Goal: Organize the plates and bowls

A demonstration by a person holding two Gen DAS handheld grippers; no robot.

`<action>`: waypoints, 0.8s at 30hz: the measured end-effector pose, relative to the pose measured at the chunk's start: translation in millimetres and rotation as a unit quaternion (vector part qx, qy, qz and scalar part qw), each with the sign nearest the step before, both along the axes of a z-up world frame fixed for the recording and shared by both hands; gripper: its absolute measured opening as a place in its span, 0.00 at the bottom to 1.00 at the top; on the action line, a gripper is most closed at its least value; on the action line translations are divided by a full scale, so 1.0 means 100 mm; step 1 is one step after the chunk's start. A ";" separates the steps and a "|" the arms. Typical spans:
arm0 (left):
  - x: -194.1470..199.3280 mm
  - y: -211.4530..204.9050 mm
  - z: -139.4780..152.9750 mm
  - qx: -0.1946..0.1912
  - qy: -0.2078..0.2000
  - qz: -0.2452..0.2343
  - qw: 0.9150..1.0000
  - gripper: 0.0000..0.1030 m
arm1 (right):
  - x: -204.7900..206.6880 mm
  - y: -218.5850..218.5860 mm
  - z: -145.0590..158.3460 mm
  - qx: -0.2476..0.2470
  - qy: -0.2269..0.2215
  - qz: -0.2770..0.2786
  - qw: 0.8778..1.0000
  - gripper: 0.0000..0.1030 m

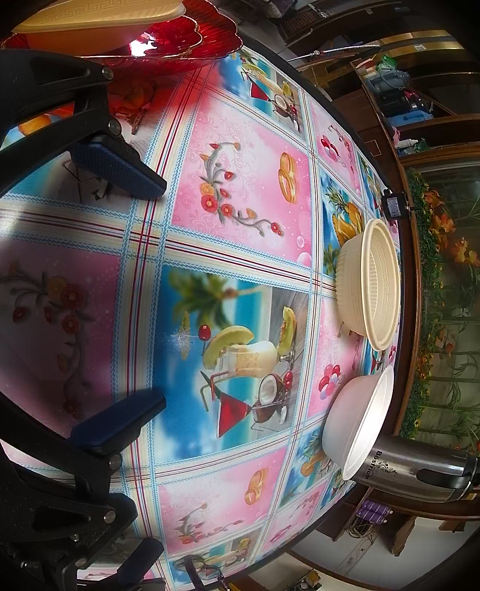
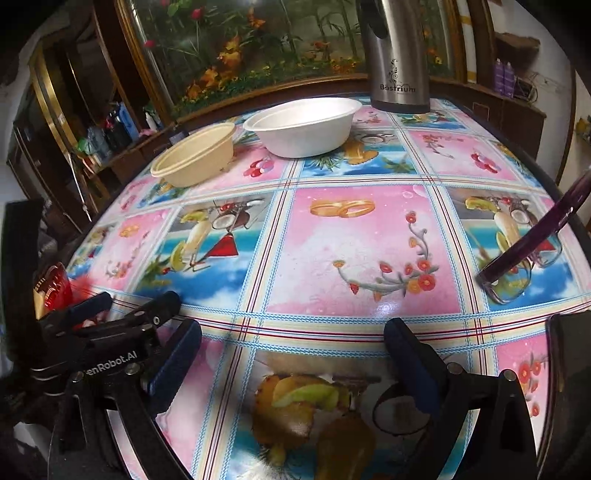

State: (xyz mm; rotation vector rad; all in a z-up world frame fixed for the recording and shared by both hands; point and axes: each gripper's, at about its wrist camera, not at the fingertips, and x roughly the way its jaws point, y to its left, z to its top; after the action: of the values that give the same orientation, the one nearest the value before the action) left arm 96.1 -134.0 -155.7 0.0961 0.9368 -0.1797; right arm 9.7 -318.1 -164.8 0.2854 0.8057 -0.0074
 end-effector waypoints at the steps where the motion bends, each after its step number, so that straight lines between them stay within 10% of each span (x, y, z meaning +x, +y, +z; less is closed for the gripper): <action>1: 0.00 0.00 0.00 0.000 0.000 0.000 1.000 1.00 | 0.00 0.01 0.00 0.002 -0.001 0.001 1.000 0.98; 24: 0.00 0.00 0.00 0.000 0.000 0.000 1.000 1.00 | 0.03 0.05 0.01 0.007 -0.002 0.007 1.000 0.99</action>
State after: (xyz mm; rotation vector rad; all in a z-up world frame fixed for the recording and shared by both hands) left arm 96.2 -134.1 -155.9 0.0963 0.9369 -0.1801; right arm 12.4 -313.5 -163.8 0.2928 0.8041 0.0116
